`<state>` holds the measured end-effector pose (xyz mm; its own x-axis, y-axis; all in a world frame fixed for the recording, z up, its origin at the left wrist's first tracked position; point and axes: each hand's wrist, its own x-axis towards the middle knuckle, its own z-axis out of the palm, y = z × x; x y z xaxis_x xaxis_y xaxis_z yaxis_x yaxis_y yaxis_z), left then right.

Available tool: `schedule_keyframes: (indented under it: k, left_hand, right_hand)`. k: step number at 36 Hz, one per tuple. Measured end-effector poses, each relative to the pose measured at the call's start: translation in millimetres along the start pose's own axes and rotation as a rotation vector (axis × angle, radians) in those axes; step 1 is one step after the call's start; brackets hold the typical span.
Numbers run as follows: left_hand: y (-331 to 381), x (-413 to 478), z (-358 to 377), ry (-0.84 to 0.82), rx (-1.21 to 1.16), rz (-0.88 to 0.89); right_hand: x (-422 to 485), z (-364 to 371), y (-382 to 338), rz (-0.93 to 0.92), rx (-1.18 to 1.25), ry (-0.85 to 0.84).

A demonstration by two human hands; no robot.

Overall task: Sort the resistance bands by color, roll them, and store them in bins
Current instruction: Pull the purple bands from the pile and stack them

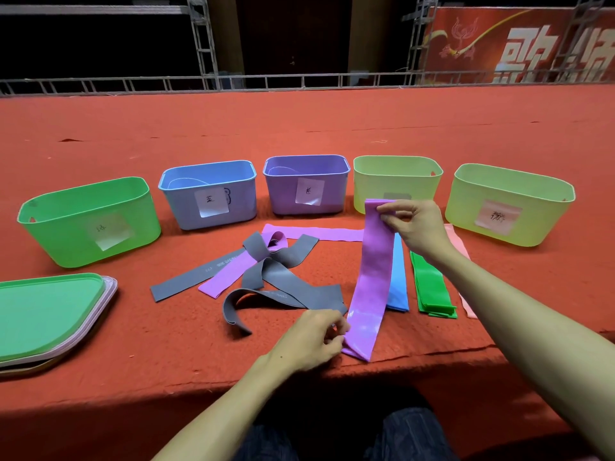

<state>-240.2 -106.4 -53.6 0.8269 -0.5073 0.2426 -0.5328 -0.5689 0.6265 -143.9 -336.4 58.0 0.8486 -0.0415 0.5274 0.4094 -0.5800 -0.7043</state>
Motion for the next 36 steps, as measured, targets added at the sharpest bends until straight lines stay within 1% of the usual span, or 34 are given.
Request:
schedule_keyframes:
  k: [4, 8, 21, 26, 29, 32, 36]
  left_hand:
    - [-0.7, -1.8, 1.8, -0.035, 0.0, 0.017]
    - [-1.3, -1.9, 1.1, -0.015, 0.008, 0.022]
    - [1.3, -2.2, 4.5, -0.031, 0.079, 0.017]
    - [2.3, -0.6, 4.4, -0.015, 0.046, -0.039]
    - [4.5, 2.5, 2.6, -0.036, 0.053, -0.077]
    - [6.9, 4.4, 2.3, -0.076, -0.004, -0.092]
    - [5.1, 5.9, 2.8, -0.128, 0.06, -0.072]
  right_hand:
    - [-1.1, 0.1, 1.2, -0.004, -0.006, -0.008]
    - [-1.2, 0.9, 2.6, 0.0, -0.008, -0.011]
    - [-4.3, 0.2, 3.8, 0.001, -0.01, -0.013]
    - [-5.5, 1.0, 7.7, -0.001, -0.021, -0.011]
    - [-6.3, 1.1, 8.0, -0.003, -0.019, -0.01]
    - [-7.1, 0.8, 7.5, -0.002, -0.021, -0.01]
    - [-8.3, -0.4, 4.7, -0.006, -0.022, -0.007]
